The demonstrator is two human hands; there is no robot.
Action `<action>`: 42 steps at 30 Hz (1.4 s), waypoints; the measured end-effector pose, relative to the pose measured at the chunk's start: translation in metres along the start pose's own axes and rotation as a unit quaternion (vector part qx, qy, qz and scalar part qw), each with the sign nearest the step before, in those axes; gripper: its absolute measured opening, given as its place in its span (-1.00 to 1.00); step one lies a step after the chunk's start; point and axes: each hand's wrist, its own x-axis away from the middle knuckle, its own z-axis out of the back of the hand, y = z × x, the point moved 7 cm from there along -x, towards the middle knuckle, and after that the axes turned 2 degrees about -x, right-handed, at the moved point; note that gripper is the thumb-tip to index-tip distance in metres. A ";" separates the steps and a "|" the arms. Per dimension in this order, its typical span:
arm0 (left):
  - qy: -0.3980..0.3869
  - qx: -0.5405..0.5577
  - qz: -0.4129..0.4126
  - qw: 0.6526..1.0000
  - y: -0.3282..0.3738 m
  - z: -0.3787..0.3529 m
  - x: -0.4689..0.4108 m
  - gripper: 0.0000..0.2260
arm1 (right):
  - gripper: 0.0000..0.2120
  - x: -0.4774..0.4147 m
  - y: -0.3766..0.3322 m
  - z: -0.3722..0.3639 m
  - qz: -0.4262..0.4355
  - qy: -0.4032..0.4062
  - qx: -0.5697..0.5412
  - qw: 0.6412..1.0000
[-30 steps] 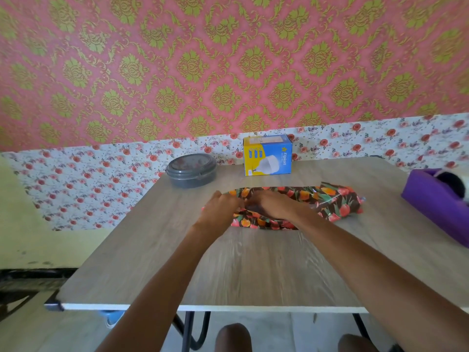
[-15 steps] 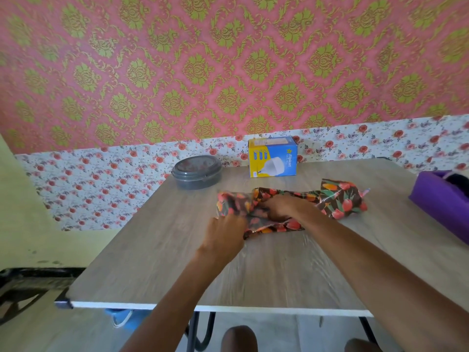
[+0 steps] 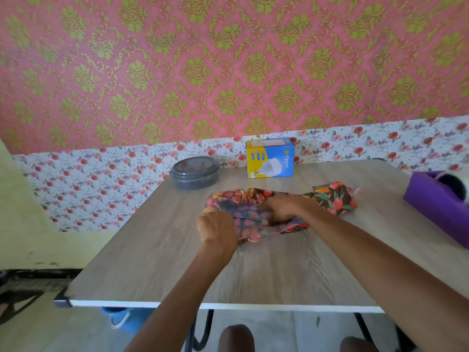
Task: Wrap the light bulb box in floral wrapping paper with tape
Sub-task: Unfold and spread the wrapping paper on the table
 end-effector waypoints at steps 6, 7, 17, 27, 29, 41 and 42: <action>-0.002 -0.058 -0.019 0.998 0.001 0.008 -0.001 -0.72 | -0.66 0.010 0.009 0.005 -0.025 0.049 -0.017 0.998; -0.009 -0.068 -0.025 0.997 -0.001 0.009 -0.002 -0.74 | -0.68 0.013 0.010 0.005 -0.029 0.048 -0.016 0.998; -0.076 0.006 -0.175 0.982 0.030 0.006 -0.022 -0.78 | -0.71 0.057 0.005 0.004 0.033 0.095 -0.042 0.994; -0.141 0.152 -0.269 0.940 0.028 -0.015 -0.033 -0.72 | -0.82 0.080 -0.028 -0.008 0.133 0.114 -0.042 0.984; -0.151 0.160 -0.266 0.939 0.025 -0.021 -0.036 -0.66 | -0.92 0.078 -0.026 -0.009 0.138 0.131 -0.010 0.982; -0.151 0.168 -0.296 0.928 0.015 -0.029 -0.038 -0.57 | -0.71 0.089 -0.073 -0.003 0.197 0.254 0.014 0.947; -0.145 0.180 -0.298 0.926 0.013 -0.033 -0.039 -0.57 | -0.82 0.090 -0.079 -0.003 0.200 0.260 0.018 0.944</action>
